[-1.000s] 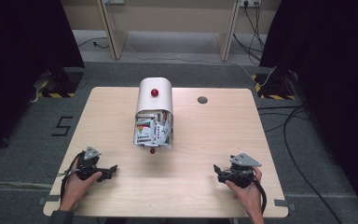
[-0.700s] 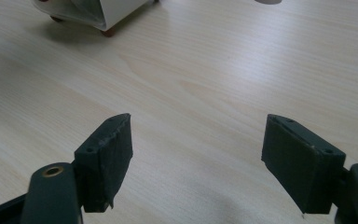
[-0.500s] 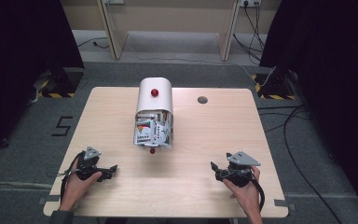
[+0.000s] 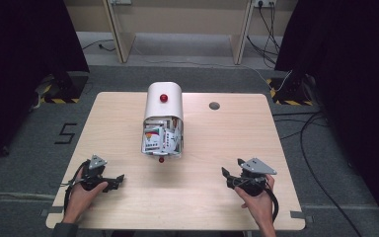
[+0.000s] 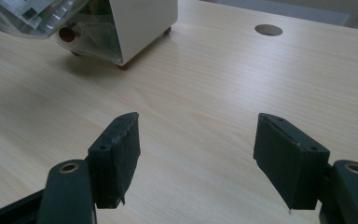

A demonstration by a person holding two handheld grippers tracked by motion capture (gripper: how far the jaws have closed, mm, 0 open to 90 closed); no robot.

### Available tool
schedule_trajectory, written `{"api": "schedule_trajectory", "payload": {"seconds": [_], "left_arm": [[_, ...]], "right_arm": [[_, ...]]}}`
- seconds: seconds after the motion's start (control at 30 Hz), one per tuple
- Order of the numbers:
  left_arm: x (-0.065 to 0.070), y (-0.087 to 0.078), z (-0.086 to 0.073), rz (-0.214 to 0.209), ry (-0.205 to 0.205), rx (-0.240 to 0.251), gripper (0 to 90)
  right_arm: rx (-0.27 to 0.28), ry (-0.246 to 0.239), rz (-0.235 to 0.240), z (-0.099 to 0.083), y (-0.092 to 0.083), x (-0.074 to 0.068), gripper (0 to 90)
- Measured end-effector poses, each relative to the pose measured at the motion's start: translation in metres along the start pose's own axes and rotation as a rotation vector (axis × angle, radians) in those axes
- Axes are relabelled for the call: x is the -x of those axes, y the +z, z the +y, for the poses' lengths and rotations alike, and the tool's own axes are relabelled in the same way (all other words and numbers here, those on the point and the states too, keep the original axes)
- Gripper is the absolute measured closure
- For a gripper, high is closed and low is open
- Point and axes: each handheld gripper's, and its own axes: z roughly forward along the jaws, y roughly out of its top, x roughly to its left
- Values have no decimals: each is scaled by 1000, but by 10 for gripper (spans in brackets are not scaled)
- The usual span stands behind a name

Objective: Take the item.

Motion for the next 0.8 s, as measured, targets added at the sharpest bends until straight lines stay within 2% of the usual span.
{"api": "schedule_trajectory", "payload": {"seconds": [0.53,0.8], "left_arm": [[0,0,0,0,0,0,0],[0,0,0,-1,0,0,0]], "right_arm": [[15,-37,34,21,4,-15,339],[24,-71,63,35,5,-22,345]]}}
